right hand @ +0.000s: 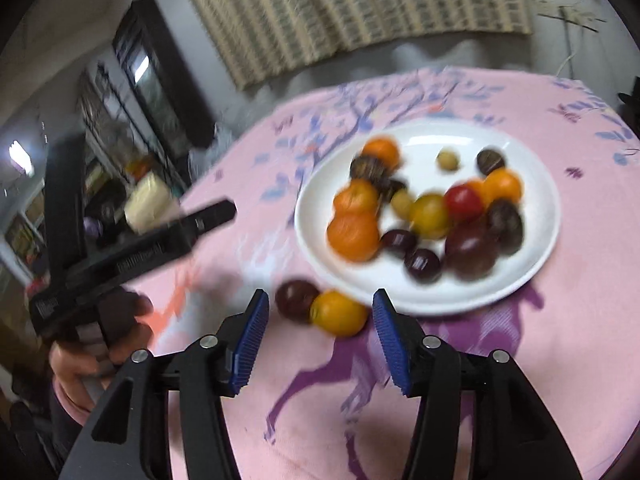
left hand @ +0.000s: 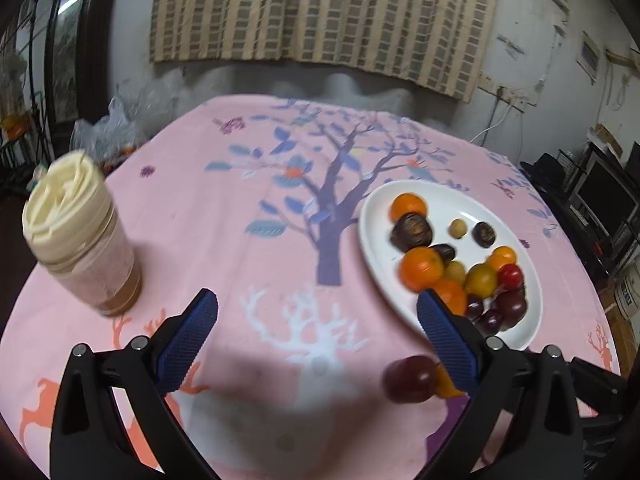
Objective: Organize fruits
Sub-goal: 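Grasp a yellow orange with the right tool while the left tool grasps a dark plum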
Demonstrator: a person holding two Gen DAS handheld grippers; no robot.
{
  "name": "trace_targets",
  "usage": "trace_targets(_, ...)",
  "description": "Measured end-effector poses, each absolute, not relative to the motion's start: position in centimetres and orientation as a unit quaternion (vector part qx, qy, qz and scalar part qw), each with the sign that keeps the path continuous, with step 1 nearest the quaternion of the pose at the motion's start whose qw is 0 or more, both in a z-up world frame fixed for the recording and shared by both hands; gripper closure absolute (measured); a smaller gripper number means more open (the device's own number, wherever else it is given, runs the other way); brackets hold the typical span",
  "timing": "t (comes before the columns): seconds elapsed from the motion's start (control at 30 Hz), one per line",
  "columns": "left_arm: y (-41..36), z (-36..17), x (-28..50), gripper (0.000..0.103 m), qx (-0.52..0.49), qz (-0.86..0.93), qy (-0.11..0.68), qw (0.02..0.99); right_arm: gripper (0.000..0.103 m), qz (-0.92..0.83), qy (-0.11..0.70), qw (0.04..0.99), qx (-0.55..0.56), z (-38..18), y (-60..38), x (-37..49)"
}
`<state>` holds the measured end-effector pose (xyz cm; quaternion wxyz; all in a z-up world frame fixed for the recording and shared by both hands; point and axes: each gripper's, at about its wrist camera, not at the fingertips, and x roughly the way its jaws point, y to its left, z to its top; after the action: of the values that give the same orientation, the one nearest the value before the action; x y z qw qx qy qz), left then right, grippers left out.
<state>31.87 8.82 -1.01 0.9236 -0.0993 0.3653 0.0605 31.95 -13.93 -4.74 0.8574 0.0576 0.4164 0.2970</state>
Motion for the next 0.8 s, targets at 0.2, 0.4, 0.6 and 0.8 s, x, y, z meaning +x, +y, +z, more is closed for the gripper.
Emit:
trace_targets(0.2,11.5,-0.9,31.1,0.005,-0.168,0.057,0.363,0.915,0.057,0.282,0.450,0.846,0.038,-7.4,-12.3,32.2)
trace_targets(0.4,11.1,-0.4,30.7,0.005,-0.168,0.043,0.360,0.917,0.057,0.271,0.443,0.854,0.042,-7.9,-12.2,32.6)
trace_targets(0.6,11.0,-0.1,30.6,0.005,-0.171,0.040,0.358,0.917,0.057,0.265,0.445,0.854,0.053,-8.5,-11.8,34.0)
trace_targets(0.8,11.1,-0.2,30.5,0.005,-0.174,0.042,0.358,0.917,0.063,0.270,0.450,0.848,0.072,-8.9,-12.0,34.5)
